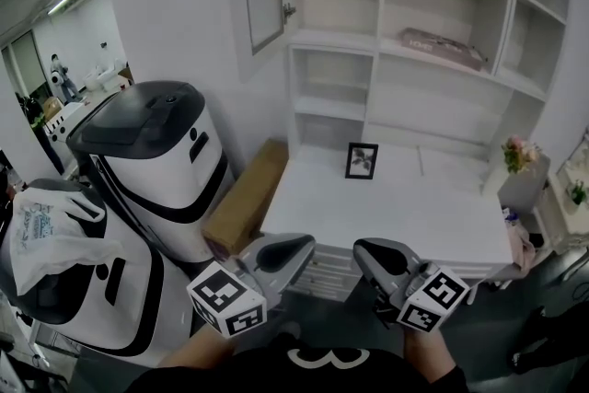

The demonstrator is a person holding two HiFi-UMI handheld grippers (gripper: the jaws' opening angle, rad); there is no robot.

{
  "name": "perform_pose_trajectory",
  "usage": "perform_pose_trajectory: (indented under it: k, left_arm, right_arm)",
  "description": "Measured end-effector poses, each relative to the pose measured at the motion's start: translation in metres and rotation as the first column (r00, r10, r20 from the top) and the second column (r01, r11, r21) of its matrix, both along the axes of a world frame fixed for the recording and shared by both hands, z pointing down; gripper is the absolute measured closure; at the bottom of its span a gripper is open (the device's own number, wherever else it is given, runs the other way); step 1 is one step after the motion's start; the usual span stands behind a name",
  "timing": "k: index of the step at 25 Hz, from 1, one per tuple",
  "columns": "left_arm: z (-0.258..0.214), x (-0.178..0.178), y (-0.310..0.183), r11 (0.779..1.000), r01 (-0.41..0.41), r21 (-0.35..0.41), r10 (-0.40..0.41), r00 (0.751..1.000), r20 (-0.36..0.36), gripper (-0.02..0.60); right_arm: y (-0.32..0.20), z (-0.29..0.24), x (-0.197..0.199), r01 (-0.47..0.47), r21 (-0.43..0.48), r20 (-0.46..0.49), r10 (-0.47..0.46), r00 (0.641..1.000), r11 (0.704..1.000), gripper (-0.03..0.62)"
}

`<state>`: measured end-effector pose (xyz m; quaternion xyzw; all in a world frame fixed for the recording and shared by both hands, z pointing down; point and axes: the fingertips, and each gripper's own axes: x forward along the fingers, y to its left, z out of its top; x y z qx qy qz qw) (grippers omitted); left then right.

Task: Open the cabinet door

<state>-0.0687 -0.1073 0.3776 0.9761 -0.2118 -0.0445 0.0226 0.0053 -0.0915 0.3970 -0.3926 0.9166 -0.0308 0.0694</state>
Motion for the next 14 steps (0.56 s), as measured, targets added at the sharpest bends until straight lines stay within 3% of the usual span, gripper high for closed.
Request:
perform_pose_trajectory:
  k: [14]
  left_arm:
    - [-0.0045, 0.004, -0.004, 0.999, 0.01, 0.04, -0.01, 1.0, 0.023, 0.571]
  right_arm:
    - [-0.0006, -0.0054, 0.0101, -0.014, 0.022, -0.003, 0.014, 1.0, 1.0, 0.594]
